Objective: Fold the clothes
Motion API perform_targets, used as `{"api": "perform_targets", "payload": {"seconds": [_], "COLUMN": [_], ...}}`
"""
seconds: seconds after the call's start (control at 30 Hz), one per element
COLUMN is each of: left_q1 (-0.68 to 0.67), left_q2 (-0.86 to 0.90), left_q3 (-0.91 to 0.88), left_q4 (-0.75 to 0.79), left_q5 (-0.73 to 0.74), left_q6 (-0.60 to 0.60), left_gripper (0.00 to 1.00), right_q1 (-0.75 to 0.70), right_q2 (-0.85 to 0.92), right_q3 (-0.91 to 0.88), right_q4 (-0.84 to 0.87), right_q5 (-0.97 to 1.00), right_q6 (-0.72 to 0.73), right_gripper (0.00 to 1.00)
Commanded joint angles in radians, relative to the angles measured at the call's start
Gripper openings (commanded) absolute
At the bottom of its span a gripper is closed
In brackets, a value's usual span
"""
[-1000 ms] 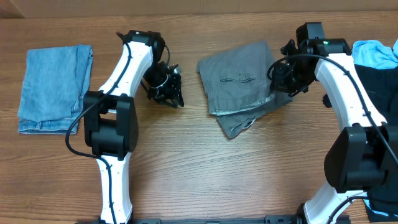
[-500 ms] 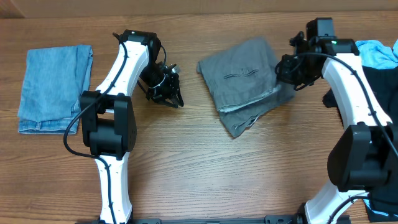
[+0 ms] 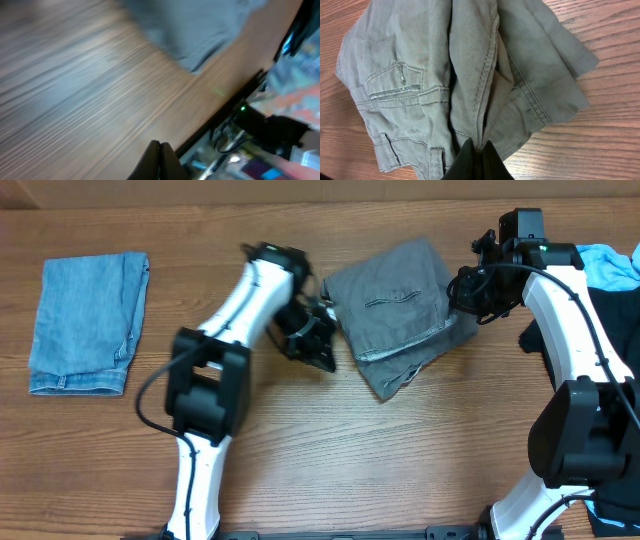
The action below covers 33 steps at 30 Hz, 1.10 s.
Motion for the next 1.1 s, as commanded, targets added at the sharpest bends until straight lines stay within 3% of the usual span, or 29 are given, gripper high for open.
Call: {"api": "perform_targets", "payload": {"seconds": [0.0, 0.23, 0.5, 0.87, 1.07], "left_q1": [-0.119, -0.247, -0.411, -0.465, -0.465], "left_q2": [-0.006, -0.013, -0.014, -0.026, -0.124], "left_q3": [-0.018, -0.018, -0.018, -0.022, -0.022], "left_q4": [0.076, 0.254, 0.366, 0.367, 0.381], "left_q5": [-0.001, -0.254, -0.623, -0.791, -0.820], "left_q6": [-0.019, -0.224, -0.331, -0.323, -0.351], "left_gripper": [0.04, 0.04, 0.04, 0.04, 0.04], "right_q1": [0.000, 0.000, 0.000, 0.000, -0.001], "right_q2": [-0.013, -0.013, -0.013, -0.013, -0.013], "right_q3": [0.031, 0.031, 0.031, 0.031, 0.031], "right_q4": [0.007, 0.005, 0.002, -0.003, -0.013], "right_q5": [0.002, 0.002, 0.002, 0.002, 0.002], "right_q6": [-0.006, -0.006, -0.006, -0.008, -0.025], "right_gripper": [0.04, 0.04, 0.04, 0.04, 0.04]}}
